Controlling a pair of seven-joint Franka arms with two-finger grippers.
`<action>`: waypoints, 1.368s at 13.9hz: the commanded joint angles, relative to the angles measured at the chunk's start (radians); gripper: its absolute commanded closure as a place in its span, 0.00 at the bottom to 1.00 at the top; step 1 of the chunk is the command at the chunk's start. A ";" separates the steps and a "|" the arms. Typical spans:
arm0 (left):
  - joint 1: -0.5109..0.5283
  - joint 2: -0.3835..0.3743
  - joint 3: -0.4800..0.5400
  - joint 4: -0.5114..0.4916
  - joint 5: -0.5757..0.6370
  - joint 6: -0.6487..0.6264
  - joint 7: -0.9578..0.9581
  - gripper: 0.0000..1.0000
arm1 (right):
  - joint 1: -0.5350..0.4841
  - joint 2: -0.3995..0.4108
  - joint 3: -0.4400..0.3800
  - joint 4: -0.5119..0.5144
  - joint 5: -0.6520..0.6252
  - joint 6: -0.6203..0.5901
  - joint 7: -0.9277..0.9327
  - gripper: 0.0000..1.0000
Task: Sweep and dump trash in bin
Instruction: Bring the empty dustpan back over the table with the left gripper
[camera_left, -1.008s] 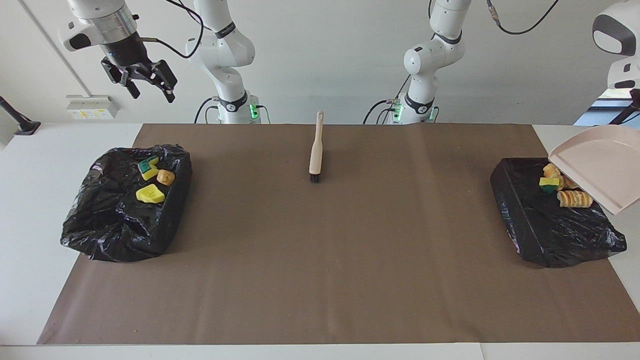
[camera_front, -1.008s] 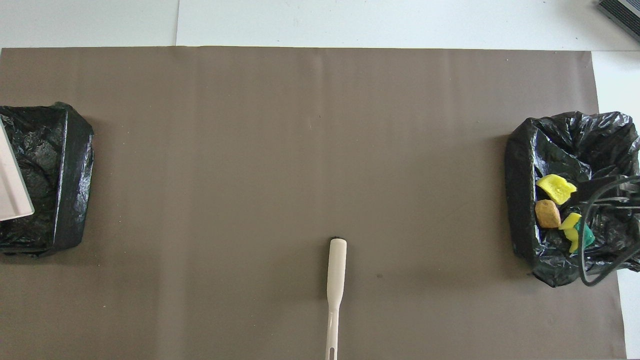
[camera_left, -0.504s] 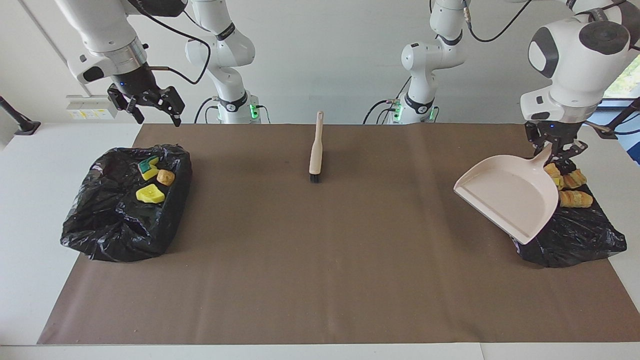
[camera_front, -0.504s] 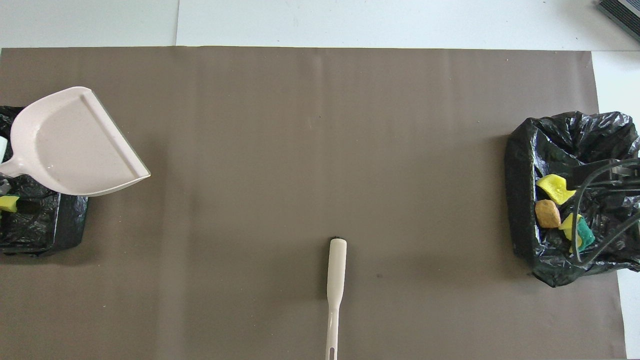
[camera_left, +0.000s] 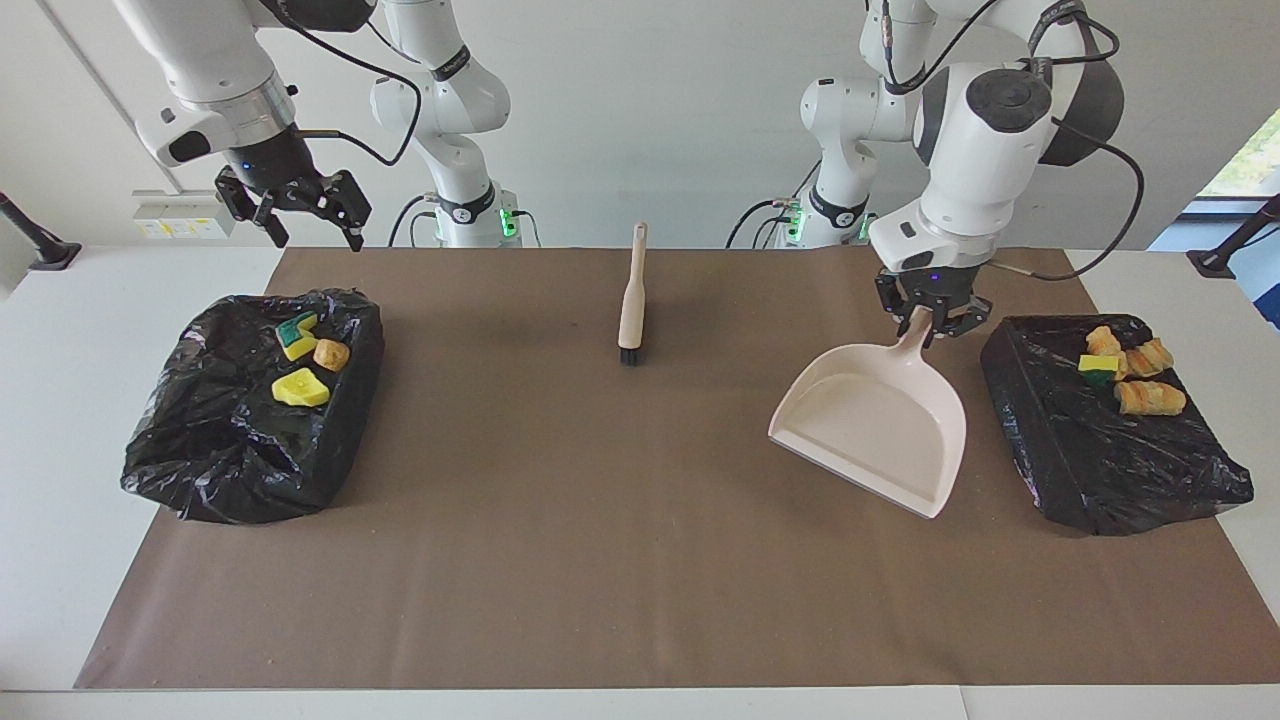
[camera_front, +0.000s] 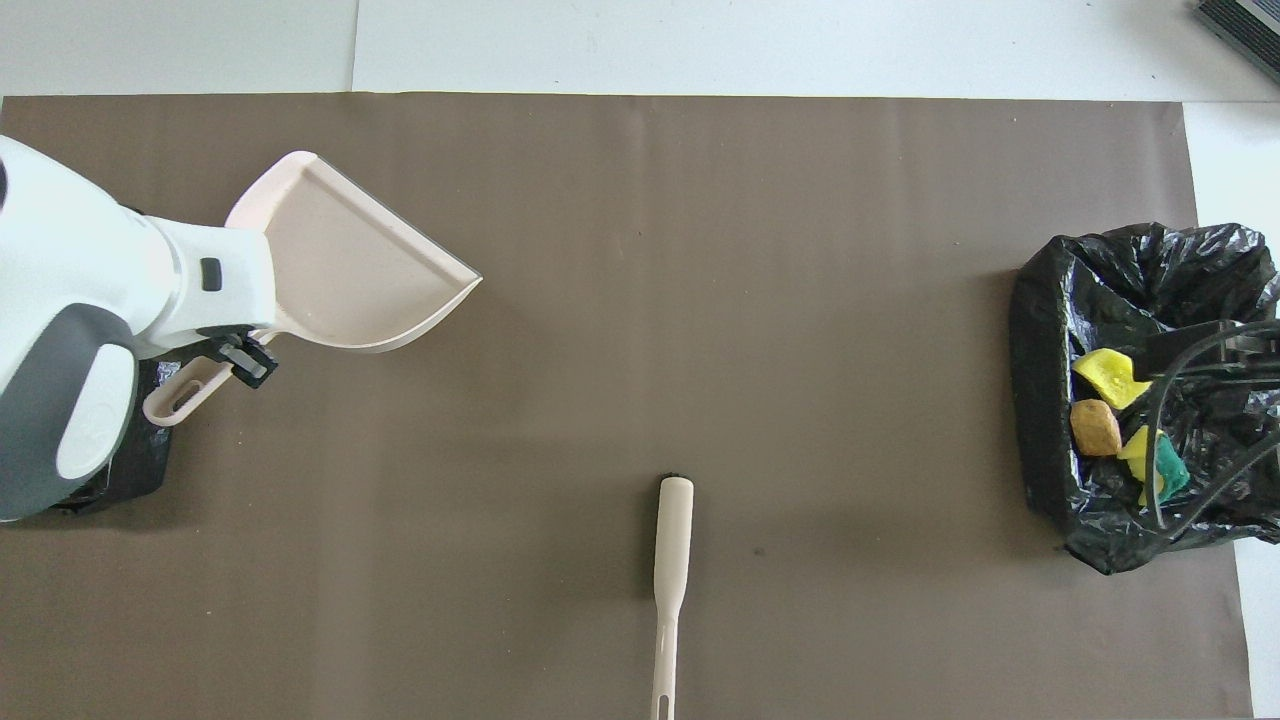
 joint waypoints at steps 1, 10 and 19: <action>-0.087 0.045 0.022 0.023 -0.048 0.070 -0.193 1.00 | -0.005 -0.005 0.003 0.002 -0.010 -0.002 -0.023 0.00; -0.354 0.423 0.022 0.302 -0.051 0.194 -0.724 1.00 | -0.005 -0.005 0.003 0.002 -0.010 -0.002 -0.023 0.00; -0.420 0.575 0.029 0.423 -0.051 0.232 -0.961 0.83 | -0.005 -0.005 0.003 0.002 -0.010 -0.002 -0.023 0.00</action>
